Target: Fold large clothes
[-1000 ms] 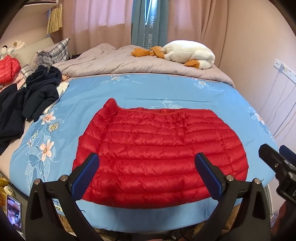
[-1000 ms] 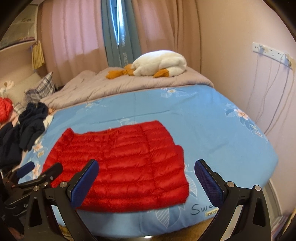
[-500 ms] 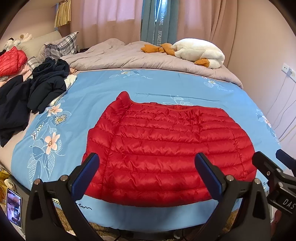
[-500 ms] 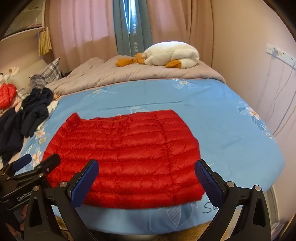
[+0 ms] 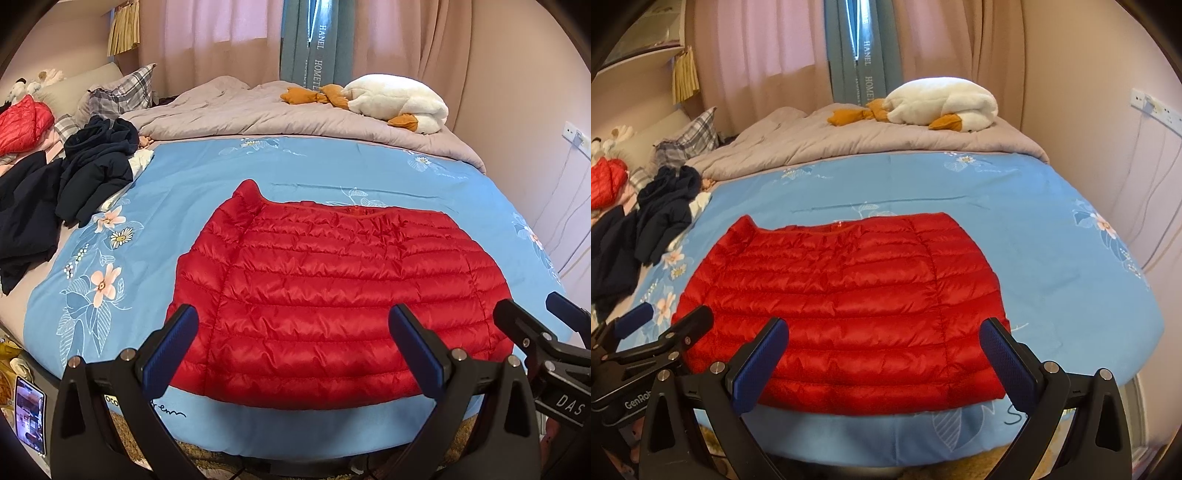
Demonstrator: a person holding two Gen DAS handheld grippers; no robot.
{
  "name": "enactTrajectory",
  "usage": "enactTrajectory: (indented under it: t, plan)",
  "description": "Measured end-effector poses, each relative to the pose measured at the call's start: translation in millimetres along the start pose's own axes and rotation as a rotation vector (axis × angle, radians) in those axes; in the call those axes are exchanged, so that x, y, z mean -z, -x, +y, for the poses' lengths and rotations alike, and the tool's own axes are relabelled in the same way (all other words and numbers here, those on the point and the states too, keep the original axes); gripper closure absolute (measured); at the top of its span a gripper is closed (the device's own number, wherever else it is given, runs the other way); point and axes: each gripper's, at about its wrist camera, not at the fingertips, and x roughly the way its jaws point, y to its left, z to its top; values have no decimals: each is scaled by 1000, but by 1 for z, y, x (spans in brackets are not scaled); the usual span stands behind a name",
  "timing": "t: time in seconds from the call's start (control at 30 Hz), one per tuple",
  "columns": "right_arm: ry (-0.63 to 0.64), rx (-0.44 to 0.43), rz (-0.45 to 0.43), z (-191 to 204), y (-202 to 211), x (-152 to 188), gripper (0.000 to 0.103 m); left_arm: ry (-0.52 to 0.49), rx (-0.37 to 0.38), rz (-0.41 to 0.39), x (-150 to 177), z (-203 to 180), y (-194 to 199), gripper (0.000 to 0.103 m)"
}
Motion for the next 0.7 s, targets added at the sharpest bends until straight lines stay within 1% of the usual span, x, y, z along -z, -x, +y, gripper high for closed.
enactTrajectory:
  t: [0.23, 0.7]
  plan:
    - [-14, 13, 0, -4, -1, 1, 1, -13, 11, 6, 3, -4, -1, 0]
    - [-16, 10, 7, -5, -3, 4, 1, -16, 15, 6, 4, -6, -1, 0]
